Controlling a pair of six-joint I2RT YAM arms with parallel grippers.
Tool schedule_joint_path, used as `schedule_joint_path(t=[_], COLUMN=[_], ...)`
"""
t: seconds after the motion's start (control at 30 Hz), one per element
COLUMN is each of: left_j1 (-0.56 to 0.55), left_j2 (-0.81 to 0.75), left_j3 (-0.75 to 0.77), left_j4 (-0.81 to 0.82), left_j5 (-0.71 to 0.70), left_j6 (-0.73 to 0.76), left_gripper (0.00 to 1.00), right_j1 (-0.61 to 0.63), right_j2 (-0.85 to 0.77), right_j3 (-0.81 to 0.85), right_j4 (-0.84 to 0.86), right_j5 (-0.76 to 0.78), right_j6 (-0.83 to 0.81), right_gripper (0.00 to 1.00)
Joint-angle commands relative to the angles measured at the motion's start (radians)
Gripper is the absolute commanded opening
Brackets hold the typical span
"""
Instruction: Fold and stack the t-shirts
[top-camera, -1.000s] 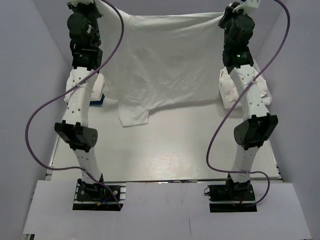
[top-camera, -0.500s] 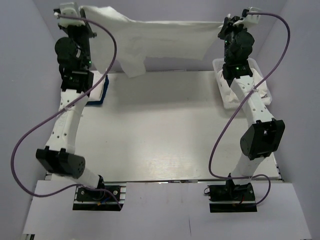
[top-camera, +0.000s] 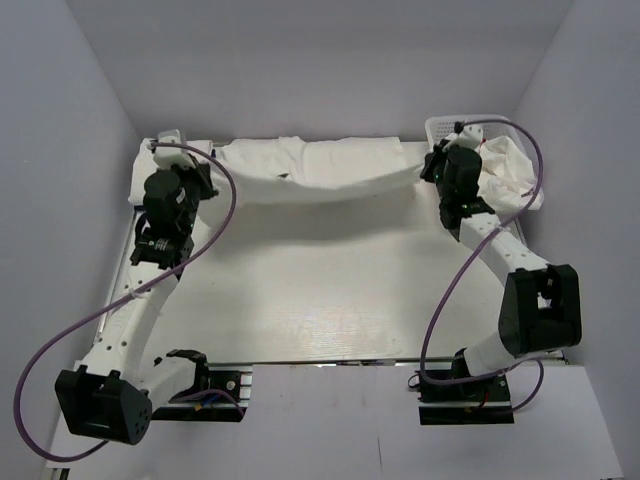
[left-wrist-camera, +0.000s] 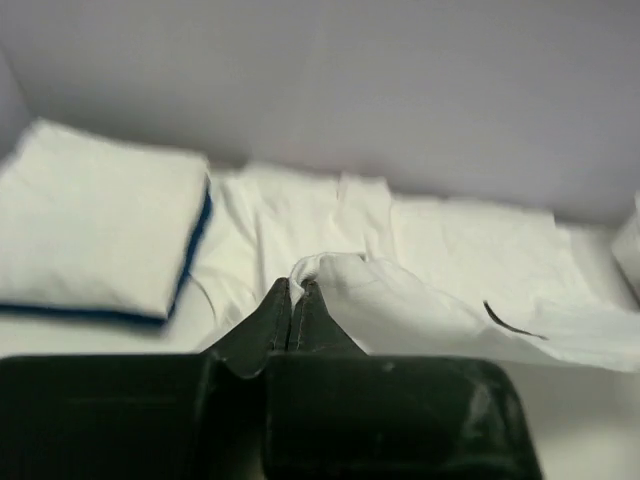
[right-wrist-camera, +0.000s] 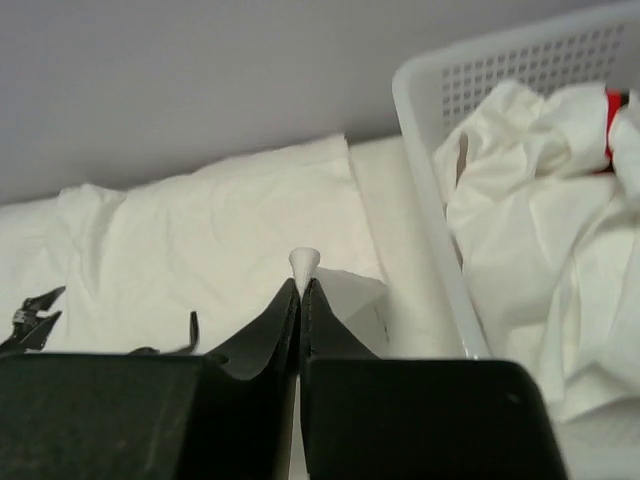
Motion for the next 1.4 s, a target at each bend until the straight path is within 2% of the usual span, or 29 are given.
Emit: schedule_joint_path(t=[0.0, 0.1, 0.17, 0.4, 0.53, 0.67, 0.77, 0.87, 1.0, 1.1, 1.2, 1.23, 1.27, 1.37], left_j1=[-0.004, -0.014, -0.014, -0.014, -0.014, -0.014, -0.014, -0.014, -0.014, -0.014, -0.014, -0.014, -0.014, -0.014], left_j2=[-0.019, 0.011, 0.034, -0.044, -0.054, -0.064, -0.106, -0.126, -0.145, -0.166, -0.196, -0.208, -0.208, -0.218], left_j3=[-0.031, -0.022, -0.022, -0.154, -0.218, -0.254, -0.278, -0.278, -0.245, -0.244, -0.315, -0.330, -0.346, -0.398], left_j4=[-0.201, -0.337, -0.419, -0.597, -0.689, -0.842, -0.876, -0.954, -1.133, -1.180, -1.203, -1.219, -1.230, -1.240], left_j5=[0.186, 0.292, 0.369, 0.446, 0.574, 0.566, 0.599, 0.613, 0.567, 0.558, 0.558, 0.558, 0.558, 0.587], left_j6=[-0.080, -0.139, -0.167, -0.319, -0.393, -0.449, -0.486, -0.496, -0.496, -0.496, -0.534, -0.534, -0.552, -0.565], left_gripper=[0.00, 0.00, 0.00, 0.00, 0.00, 0.00, 0.00, 0.00, 0.00, 0.00, 0.00, 0.00, 0.00, 0.00], right_j1=[-0.004, -0.001, 0.002, -0.003, -0.001, -0.001, -0.003, -0.004, -0.006, -0.004, -0.004, -0.004, -0.004, -0.006], right_j2=[-0.089, -0.122, -0.131, -0.165, -0.204, -0.255, -0.293, -0.310, -0.338, -0.358, -0.358, -0.358, -0.358, -0.353], right_j3=[-0.101, -0.196, -0.225, -0.331, -0.377, -0.419, -0.434, -0.413, -0.400, -0.429, -0.429, -0.431, -0.432, -0.452], right_j4=[0.009, -0.010, -0.087, -0.254, -0.345, -0.455, -0.497, -0.628, -0.734, -0.776, -0.851, -0.869, -0.885, -0.981], right_j5=[-0.029, -0.070, -0.091, -0.098, -0.106, -0.040, -0.025, 0.009, 0.032, 0.029, 0.040, 0.053, 0.070, 0.133], right_j6=[0.066, 0.075, 0.105, 0.216, 0.256, 0.296, 0.316, 0.362, 0.369, 0.394, 0.440, 0.451, 0.469, 0.562], right_gripper=[0.00, 0.00, 0.00, 0.00, 0.00, 0.00, 0.00, 0.00, 0.00, 0.00, 0.00, 0.01, 0.08, 0.17])
